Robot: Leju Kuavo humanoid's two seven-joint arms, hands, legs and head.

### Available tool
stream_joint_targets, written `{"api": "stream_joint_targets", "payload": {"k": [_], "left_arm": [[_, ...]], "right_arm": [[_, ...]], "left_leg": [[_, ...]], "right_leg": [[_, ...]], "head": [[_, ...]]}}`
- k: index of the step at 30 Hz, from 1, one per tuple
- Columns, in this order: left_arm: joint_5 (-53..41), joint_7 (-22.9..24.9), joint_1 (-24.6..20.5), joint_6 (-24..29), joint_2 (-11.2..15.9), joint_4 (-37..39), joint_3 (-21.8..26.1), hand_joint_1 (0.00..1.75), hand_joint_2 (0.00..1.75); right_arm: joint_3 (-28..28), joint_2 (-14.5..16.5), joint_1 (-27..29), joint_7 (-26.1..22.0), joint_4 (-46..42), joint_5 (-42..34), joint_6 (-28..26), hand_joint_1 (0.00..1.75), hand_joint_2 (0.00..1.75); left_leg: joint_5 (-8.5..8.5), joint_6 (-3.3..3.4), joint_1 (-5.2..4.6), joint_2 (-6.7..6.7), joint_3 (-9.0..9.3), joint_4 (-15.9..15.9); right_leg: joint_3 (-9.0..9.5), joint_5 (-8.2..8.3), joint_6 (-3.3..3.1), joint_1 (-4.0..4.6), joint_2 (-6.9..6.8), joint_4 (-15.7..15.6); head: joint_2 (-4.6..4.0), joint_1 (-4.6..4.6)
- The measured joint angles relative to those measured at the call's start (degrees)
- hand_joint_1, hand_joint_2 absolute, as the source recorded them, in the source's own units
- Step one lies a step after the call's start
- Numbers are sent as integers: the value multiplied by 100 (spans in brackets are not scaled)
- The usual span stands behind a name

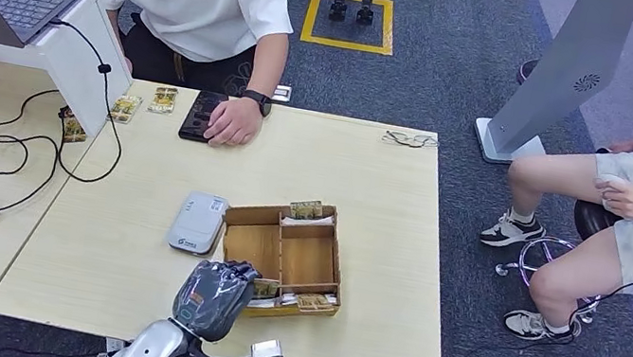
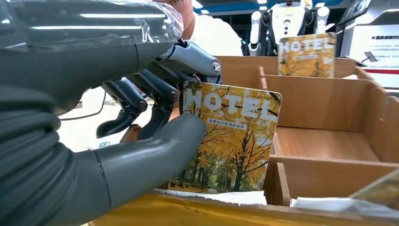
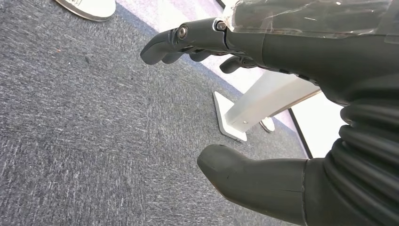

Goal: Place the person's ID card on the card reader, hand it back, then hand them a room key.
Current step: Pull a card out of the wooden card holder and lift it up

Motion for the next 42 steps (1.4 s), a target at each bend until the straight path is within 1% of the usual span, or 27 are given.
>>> {"api": "stream_joint_targets", "payload": {"k": [19, 30, 35, 42], "left_arm": [[69, -202, 103, 395, 1, 0, 22, 175, 175], [153, -310, 141, 473, 0, 0, 86, 175, 175], [312, -461, 144, 513, 0, -17, 87, 175, 175], [495, -554, 152, 503, 0, -94, 88, 175, 175]], "right_arm": [[1, 0, 0, -27, 0, 0, -15, 0, 175], [3, -2, 0, -28, 3, 0, -21, 0, 175], [4, -6, -1, -55, 25, 0, -35, 0, 175], [4, -11, -3, -70, 49, -1, -50, 0, 175]], "left_leg": [[-1, 0, 0, 0, -2, 0], [-1, 0, 0, 0, -2, 0], [-1, 0, 0, 0, -2, 0], [-1, 0, 0, 0, -3, 0]], "right_leg": [[-2, -1, 0, 0, 0, 0], [-2, -1, 0, 0, 0, 0], [-2, -1, 0, 0, 0, 0], [-4, -1, 0, 0, 0, 0]], "head": [[0, -1], [0, 0], [0, 0], [0, 0]]}}
